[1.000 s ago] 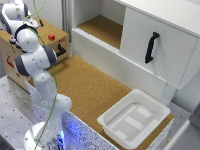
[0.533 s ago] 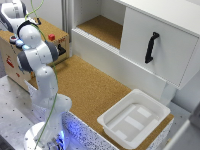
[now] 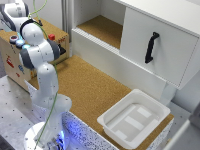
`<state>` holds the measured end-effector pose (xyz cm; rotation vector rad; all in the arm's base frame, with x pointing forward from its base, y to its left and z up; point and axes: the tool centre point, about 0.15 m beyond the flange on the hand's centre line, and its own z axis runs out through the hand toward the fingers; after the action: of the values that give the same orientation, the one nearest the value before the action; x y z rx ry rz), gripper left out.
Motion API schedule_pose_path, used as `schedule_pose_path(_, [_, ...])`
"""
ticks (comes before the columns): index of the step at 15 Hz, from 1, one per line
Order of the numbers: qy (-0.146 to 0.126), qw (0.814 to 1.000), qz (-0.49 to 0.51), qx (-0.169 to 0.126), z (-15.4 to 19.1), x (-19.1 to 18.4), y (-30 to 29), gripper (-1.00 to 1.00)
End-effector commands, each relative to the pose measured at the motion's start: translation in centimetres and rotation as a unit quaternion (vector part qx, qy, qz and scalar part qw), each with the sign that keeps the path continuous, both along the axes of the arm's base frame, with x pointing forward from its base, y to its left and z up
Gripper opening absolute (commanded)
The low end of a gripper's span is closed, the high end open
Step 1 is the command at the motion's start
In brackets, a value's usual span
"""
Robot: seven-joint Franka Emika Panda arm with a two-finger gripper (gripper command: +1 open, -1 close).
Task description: Push the blue button to turn off the blue light
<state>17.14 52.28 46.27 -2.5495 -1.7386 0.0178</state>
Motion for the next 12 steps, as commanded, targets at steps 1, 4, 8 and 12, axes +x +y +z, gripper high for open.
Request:
schedule_pose_path(1, [-0.022, 0.999, -0.011, -0.046, 2.9, 0.0, 1.7, -1.0])
schedule_pose_path(4, [-0.058, 0.998, -0.036, -0.012, 9.8, 0.2, 0.5, 1.0])
schedule_pose_path(8, [-0.062, 0.996, -0.067, -0.003, 10.9, 1.1, -0.5, 1.0])
schedule_pose_path(12, [-0.03, 0.993, -0.109, 0.019, 10.0, 2.4, -1.4, 1.0])
